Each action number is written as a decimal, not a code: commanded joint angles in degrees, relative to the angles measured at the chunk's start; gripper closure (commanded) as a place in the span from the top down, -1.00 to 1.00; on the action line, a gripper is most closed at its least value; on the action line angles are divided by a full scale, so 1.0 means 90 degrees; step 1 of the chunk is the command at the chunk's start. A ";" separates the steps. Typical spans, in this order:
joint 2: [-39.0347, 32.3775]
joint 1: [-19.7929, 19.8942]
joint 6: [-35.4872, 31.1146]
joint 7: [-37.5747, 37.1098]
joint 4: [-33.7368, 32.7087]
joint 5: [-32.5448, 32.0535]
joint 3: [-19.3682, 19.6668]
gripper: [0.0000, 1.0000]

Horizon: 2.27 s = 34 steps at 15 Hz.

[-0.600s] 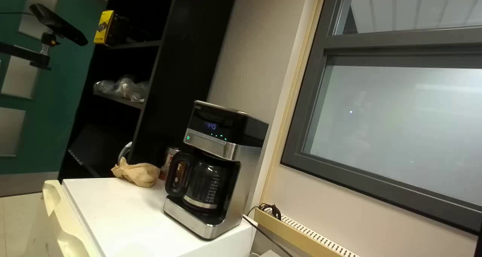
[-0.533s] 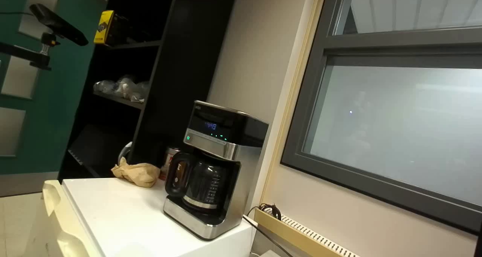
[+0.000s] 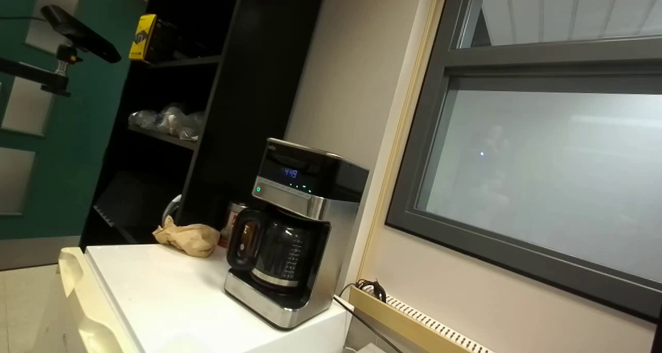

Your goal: Press the coffee maker

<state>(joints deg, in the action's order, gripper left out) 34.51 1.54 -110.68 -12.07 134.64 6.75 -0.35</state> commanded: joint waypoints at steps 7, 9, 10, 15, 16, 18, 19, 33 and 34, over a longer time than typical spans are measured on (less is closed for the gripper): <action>-0.0992 0.0362 -0.0285 -0.0120 -0.0296 -0.0938 -0.0221 1.00; -0.1467 0.0444 -0.0513 -0.0151 -0.0416 -0.1385 -0.0255 1.00; -0.1707 0.0475 -0.0673 -0.0180 -0.0473 -0.1595 -0.0264 1.00; -0.2857 0.0471 -0.1738 -0.0362 -0.0836 -0.2400 -0.0180 0.21; -0.3031 0.0456 -0.1974 -0.0338 -0.0897 -0.2511 -0.0152 0.08; -0.3395 0.0435 -0.2629 -0.0386 -0.0994 -0.2621 -0.0085 -0.25; -0.3602 0.0419 -0.2911 -0.0361 -0.1066 -0.2658 -0.0054 -0.39; -0.5839 -0.0115 -0.5460 -0.0233 -0.2267 -0.2339 0.0317 -0.99; -0.5960 -0.0166 -0.5478 -0.0213 -0.2389 -0.2284 0.0326 -0.99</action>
<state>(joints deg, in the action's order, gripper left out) -14.86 2.37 -158.52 -14.35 117.70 -15.57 1.26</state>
